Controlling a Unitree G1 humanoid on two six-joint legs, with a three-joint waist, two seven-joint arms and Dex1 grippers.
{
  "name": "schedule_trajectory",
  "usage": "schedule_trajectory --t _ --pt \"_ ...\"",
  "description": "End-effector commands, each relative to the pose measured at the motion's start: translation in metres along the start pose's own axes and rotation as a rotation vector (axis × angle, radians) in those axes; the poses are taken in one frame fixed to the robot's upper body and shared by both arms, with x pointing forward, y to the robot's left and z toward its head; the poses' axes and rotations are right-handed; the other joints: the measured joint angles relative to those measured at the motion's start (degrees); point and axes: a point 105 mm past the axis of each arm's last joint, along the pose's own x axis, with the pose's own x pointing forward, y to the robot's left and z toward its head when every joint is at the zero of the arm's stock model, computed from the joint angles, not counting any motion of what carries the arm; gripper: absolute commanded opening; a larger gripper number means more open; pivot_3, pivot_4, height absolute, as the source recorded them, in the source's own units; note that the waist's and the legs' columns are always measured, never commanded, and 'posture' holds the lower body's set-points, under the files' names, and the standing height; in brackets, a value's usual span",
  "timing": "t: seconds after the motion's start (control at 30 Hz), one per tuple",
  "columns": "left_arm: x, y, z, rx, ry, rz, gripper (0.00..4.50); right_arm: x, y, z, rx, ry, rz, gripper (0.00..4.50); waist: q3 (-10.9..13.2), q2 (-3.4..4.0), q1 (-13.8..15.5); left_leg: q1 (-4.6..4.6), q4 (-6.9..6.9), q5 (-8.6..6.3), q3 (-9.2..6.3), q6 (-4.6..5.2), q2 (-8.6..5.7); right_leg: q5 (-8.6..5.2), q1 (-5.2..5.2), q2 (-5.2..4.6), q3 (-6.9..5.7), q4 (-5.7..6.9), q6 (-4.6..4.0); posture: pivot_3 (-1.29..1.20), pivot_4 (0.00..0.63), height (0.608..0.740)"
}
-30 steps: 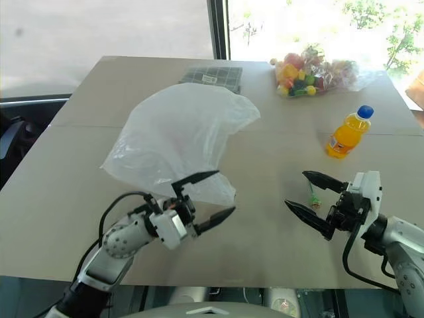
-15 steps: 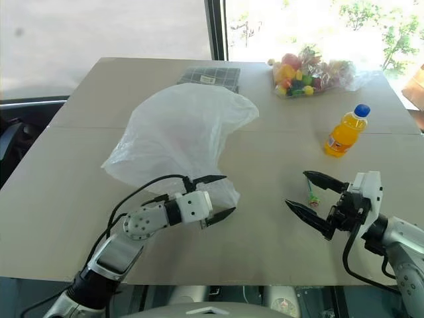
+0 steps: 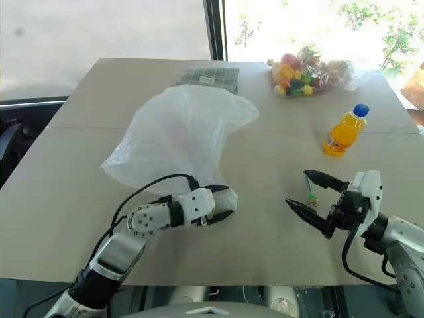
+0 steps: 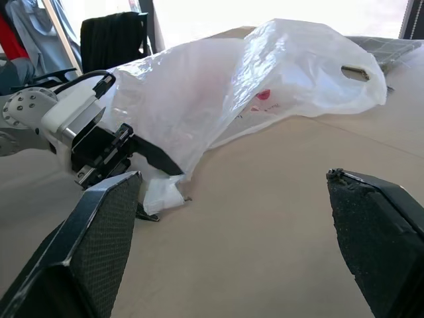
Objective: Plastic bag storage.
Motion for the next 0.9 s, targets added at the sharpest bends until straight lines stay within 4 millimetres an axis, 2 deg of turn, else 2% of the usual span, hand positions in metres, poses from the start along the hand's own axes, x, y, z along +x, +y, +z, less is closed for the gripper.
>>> schedule_trajectory --t 0.03,0.07,0.17,0.27,0.4,0.53,0.8,0.9 --pt "-0.005 0.004 -0.004 -0.075 0.007 0.045 1.58 0.001 0.001 0.005 -0.027 -0.013 0.007 4.5 0.0 0.0 0.01 0.01 0.0 0.0 0.0 0.0 0.0 0.0 0.0 0.0 0.01 0.02 -0.01 0.0 0.15 0.74" --pt "-0.006 0.005 -0.004 -0.095 0.005 0.056 0.95 0.0 0.0 0.003 -0.027 -0.005 0.004 4.5 0.0 0.0 0.0 0.01 0.04 0.0 -0.01 0.0 0.02 -0.01 0.0 0.0 0.03 0.06 -0.03 0.0 0.15 0.74" --pt "-0.011 0.01 -0.005 -0.16 -0.011 0.116 0.06 -0.001 -0.003 -0.002 -0.018 0.017 -0.023 4.5 0.0 0.0 -0.01 0.01 0.09 0.0 0.0 0.0 0.05 -0.04 0.0 0.0 0.12 0.09 -0.07 0.0 0.15 0.74" --pt "-0.02 0.019 -0.007 -0.192 -0.036 0.198 0.06 -0.004 -0.012 -0.008 -0.012 0.047 -0.095 4.5 0.0 0.0 -0.04 0.01 0.11 0.0 0.0 0.0 0.05 -0.11 0.0 -0.01 0.16 0.11 -0.2 0.0 0.15 0.74" --pt "-0.032 0.032 0.005 -0.187 -0.14 0.306 0.06 -0.014 -0.028 -0.019 0.032 0.09 -0.213 4.5 0.0 0.0 0.06 0.0 0.12 0.0 0.0 -0.01 0.05 -0.12 -0.01 -0.06 0.17 0.11 -0.22 0.0 0.15 0.74" --pt "-0.048 0.036 0.01 -0.162 -0.198 0.383 0.06 -0.025 -0.037 -0.046 0.04 0.23 -0.319 4.5 0.0 0.0 0.05 -0.02 0.12 -0.01 0.01 -0.01 0.02 -0.12 -0.01 -0.13 0.18 0.1 -0.23 0.0 0.15 0.74" --pt "-0.077 0.046 0.016 -0.22 -0.298 0.535 0.06 -0.028 -0.036 -0.081 0.043 0.374 -0.414 4.5 -0.01 0.02 -0.03 -0.04 0.11 -0.01 0.04 -0.02 0.02 -0.12 -0.06 -0.18 0.19 0.11 -0.24 0.0 0.15 0.74" --pt "-0.082 0.044 0.024 -0.224 -0.349 0.526 0.06 -0.02 -0.038 -0.083 0.053 0.345 -0.427 4.5 -0.01 0.0 -0.02 -0.05 0.11 -0.01 0.04 -0.02 0.01 -0.12 -0.06 -0.18 0.18 0.09 -0.24 0.0 0.15 0.74"
